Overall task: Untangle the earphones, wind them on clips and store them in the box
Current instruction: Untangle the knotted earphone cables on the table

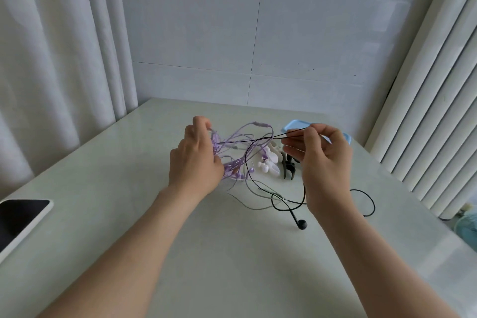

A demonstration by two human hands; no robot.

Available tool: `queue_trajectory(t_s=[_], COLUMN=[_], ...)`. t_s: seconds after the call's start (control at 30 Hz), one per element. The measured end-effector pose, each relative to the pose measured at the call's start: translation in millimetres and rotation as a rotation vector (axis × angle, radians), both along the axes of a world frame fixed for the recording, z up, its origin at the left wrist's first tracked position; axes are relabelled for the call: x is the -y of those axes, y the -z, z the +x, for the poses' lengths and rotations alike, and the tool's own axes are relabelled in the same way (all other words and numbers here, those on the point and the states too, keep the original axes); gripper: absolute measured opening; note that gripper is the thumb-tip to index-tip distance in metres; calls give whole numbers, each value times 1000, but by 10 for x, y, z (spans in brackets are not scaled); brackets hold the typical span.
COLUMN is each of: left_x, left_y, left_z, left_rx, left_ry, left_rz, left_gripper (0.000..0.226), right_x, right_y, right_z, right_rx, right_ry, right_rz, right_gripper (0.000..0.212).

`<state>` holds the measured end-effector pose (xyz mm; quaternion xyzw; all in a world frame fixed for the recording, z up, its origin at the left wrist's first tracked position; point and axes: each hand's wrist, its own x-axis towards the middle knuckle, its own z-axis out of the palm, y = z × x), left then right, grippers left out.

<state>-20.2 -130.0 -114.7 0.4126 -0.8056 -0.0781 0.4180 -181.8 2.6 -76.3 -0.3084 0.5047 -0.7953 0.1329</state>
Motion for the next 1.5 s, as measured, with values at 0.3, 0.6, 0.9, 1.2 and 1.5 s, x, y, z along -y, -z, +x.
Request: queue_trajectory(t_s=[0.3,0.6,0.9,1.2,1.5], left_x=[114,170,90,28,-53], left_y=[-6,89,-29,-95,-233], left_z=[11,-12,-43,-38,57], left_rx=[-213,-56,6,19,-132], left_ry=[110,172,169,385,711], left_rz=[169,137,335,421,715], left_gripper=[38,43,14,20,38], right_x=[63,77,16,63,118], right_y=[51,59,43,188,258], right_z=[-30,-129,-69,119,22], right_rx=[356,395,-4,-647,-739], right_ry=[-38,-36,-214,-131,54], right_rz=[-21,190,487,462,438], right_gripper=[19,12,16,18,18])
